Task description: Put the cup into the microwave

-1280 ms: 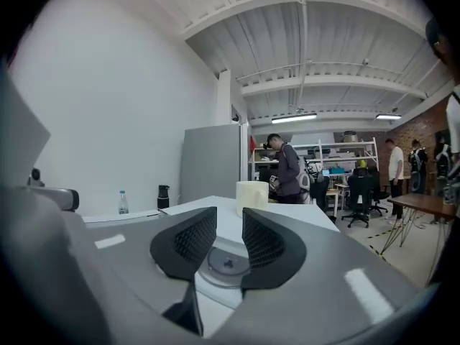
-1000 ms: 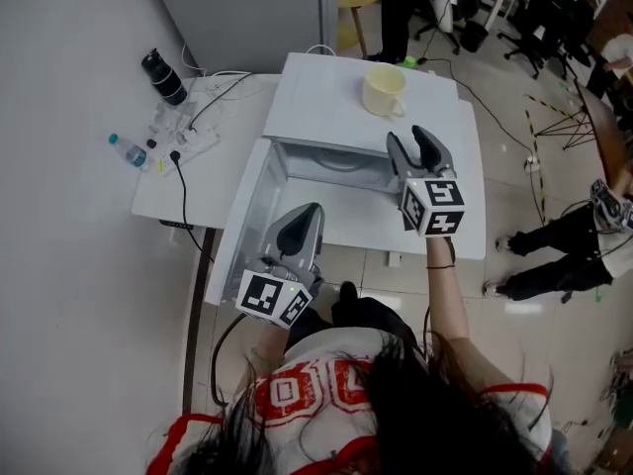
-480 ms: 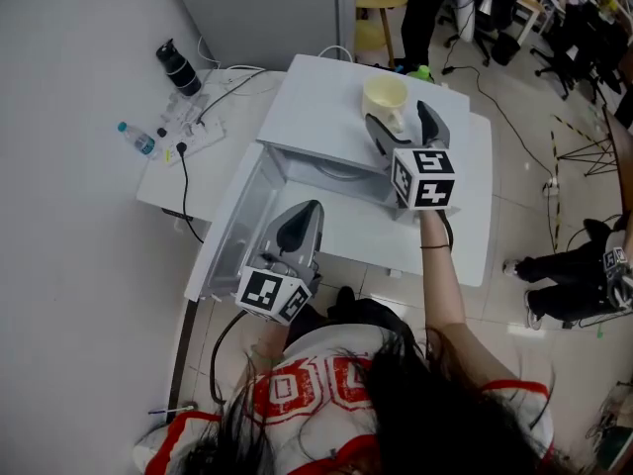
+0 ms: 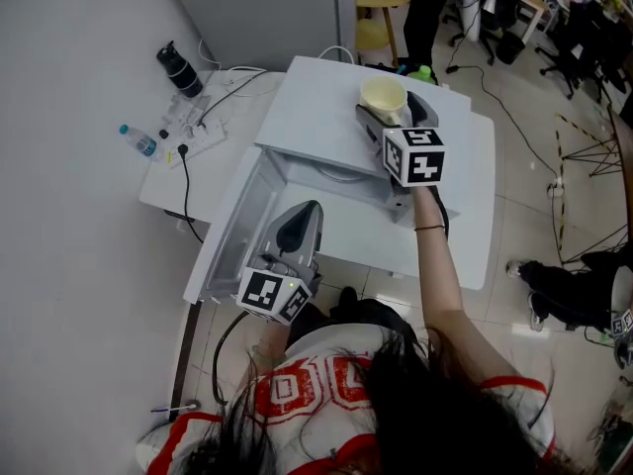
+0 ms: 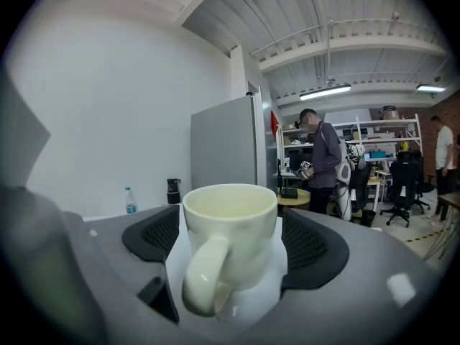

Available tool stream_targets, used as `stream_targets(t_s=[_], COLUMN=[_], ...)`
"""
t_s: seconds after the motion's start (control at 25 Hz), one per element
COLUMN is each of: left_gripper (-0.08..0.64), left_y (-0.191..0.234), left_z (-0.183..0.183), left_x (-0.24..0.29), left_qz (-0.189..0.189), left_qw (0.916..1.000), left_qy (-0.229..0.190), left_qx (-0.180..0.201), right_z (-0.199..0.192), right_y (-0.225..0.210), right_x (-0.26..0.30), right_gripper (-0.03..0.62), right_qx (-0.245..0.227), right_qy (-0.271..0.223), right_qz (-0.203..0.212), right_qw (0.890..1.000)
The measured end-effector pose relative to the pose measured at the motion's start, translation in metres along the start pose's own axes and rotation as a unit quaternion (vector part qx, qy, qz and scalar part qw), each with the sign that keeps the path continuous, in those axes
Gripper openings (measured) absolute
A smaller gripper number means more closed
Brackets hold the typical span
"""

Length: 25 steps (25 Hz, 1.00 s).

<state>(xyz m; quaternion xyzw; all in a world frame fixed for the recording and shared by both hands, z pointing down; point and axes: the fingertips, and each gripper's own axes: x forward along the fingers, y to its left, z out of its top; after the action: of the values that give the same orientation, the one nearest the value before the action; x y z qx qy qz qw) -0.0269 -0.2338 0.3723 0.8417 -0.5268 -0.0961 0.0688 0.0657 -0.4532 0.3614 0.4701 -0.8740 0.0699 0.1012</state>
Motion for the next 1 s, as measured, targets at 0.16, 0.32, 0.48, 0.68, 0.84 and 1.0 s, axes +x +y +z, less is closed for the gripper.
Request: stream_targets(t_s=[0.16,0.32,0.48,0.68,0.84,1.0], left_gripper=[-0.002,-0.002,-0.002,-0.002,-0.002,-0.002], left_y=[0.003,0.006,0.010,0.014,0.015,0.015], left_z=[-0.001,0.000,0.002,0.003,0.003,0.004], left_x=[-0.001,-0.002,-0.006,-0.009,-0.012,-0.017], left_qz=[0.004,0.005,0.010,0.013,0.019,0.025], left_qw=[1.0000,1.0000,0.9999,0.9999,0.9997,0.9996], left_qy=[-0.001,-0.002,-0.003,-0.003,-0.006,-0.009], left_qx=[-0.004,-0.006,-0.008,-0.007,-0.011,-0.012], right_z=[0.001,0.001,0.000,0.001,0.000,0.003], right_y=[0.002,-0.002,-0.005,-0.005,-0.004,0.001], right_x=[0.009,0.015,0.025,0.030,0.030,0.022], right_gripper=[0.442,0.443,0.448,0.449,0.454,0.453], right_qx=[0.006,0.020,0.026,0.022,0.021,0.022], right_qy=[0.003,0.006,0.018,0.028,0.025,0.008], right_qz=[0.002,-0.007,-0.014,-0.020,-0.020,-0.004], right_qw=[1.000,1.000,0.999,0.999,0.999,1.000])
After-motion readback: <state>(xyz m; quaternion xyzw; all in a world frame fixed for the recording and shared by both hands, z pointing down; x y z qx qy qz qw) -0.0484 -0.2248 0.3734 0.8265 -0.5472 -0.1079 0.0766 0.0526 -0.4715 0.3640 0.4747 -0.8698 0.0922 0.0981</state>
